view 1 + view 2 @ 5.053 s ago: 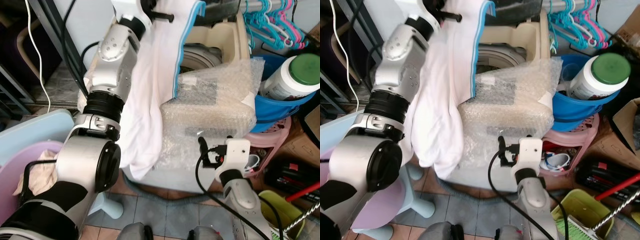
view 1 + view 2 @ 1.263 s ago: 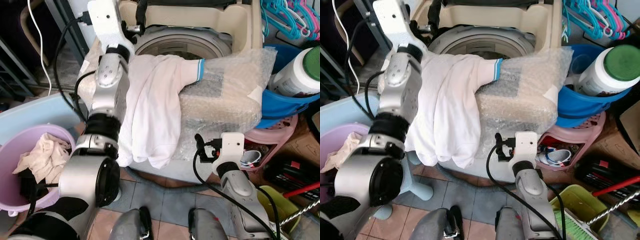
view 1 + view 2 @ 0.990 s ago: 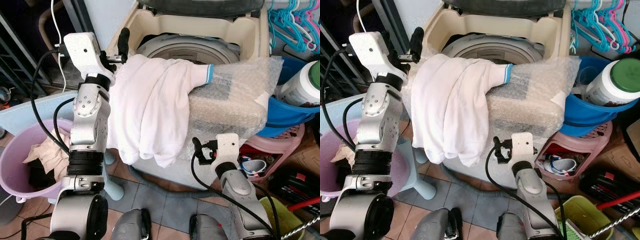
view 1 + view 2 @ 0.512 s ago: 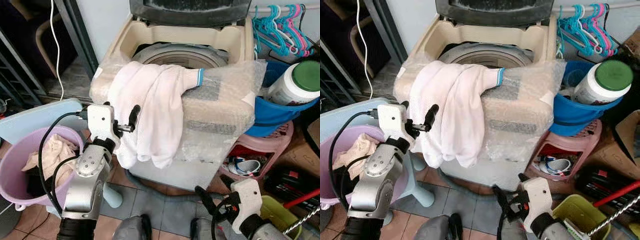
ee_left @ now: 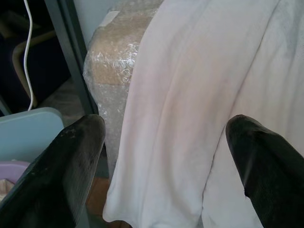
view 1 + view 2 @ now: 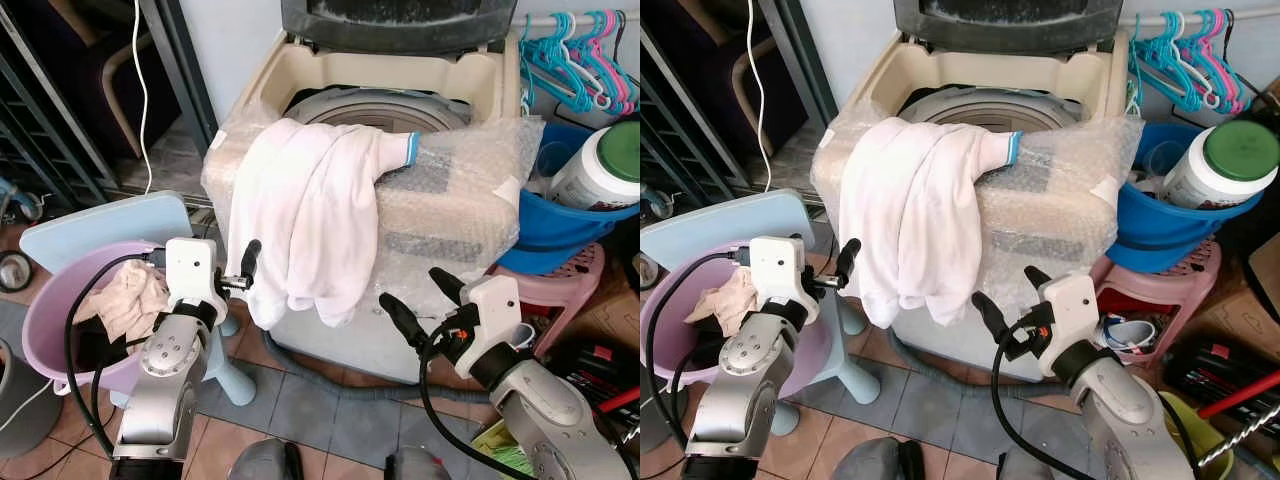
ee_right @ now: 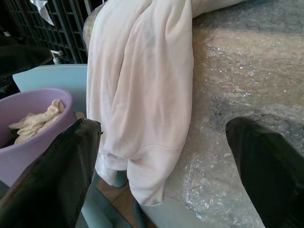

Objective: Clothes washing

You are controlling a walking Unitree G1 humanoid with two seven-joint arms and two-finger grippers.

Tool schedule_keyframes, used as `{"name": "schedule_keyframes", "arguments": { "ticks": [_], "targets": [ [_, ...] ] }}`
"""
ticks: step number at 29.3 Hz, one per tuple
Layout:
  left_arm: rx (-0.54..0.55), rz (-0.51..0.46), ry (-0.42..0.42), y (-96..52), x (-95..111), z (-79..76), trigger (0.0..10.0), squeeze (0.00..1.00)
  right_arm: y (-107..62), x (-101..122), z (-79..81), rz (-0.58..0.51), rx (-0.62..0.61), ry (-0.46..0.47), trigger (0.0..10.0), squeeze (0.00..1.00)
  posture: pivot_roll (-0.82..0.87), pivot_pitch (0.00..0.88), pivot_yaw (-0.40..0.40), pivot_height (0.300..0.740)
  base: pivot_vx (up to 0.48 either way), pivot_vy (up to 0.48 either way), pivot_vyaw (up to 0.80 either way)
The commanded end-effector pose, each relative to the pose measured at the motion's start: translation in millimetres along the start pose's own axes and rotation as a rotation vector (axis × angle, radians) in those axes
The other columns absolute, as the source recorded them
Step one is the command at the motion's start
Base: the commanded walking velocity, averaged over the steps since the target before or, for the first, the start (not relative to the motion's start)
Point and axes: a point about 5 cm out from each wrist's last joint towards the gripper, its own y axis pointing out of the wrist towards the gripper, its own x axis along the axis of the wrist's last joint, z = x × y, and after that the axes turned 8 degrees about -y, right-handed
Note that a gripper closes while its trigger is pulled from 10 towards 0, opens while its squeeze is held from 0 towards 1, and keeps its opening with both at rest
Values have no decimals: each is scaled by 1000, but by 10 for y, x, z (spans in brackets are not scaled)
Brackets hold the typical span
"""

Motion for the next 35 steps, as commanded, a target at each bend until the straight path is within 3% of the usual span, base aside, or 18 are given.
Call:
{"name": "schedule_keyframes", "arguments": {
  "ticks": [1,6,9,13,15,21,22,23,24,25,26,35],
  "targets": [
    [23,-8,8,13,8,12,10000,0,90,-28,11,11,-17,-28,10000,0,-96,81,87,740,0,0,0],
    [21,-2,2,104,-3,-31,10000,0,234,-9,-92,-9,-107,-43,10000,0,-88,82,84,740,0,0,0],
    [-11,75,-33,205,-106,-88,10000,0,210,-36,-75,3,-114,-42,10000,0,-94,86,83,740,0,0,0],
    [-97,95,-69,404,-147,-240,10000,0,145,-72,16,19,-106,-41,10000,0,-124,99,83,740,0,0,0],
    [-106,99,-75,435,-148,-264,10000,0,137,-76,33,21,-105,-42,10000,0,-128,101,84,740,0,0,0],
    [-180,229,11,552,-325,-424,10000,0,73,-109,109,35,-116,-49,10000,0,-156,110,100,740,0,0,0],
    [-202,246,35,552,-376,-441,4549,0,52,-121,123,41,-123,-44,10000,0,-161,113,106,740,0,0,0],
    [-202,246,35,552,-376,-441,4549,0,52,-121,123,41,-123,-44,10000,0,-161,113,106,740,0,0,0],
    [-203,252,55,558,-402,-438,745,0,44,-126,129,43,-126,-40,10000,0,-161,115,107,740,0,0,0],
    [-203,252,55,558,-402,-438,745,0,44,-126,129,43,-126,-40,10000,0,-161,115,107,740,0,0,0],
    [-202,266,62,578,-434,-436,0,0,36,-133,141,47,-129,-39,10000,0,-168,117,109,740,0,0,0],
    [-164,265,92,794,-428,-438,0,0,2,-139,160,64,-137,-49,10000,0,-181,129,106,740,0,0,0]
  ]
}}
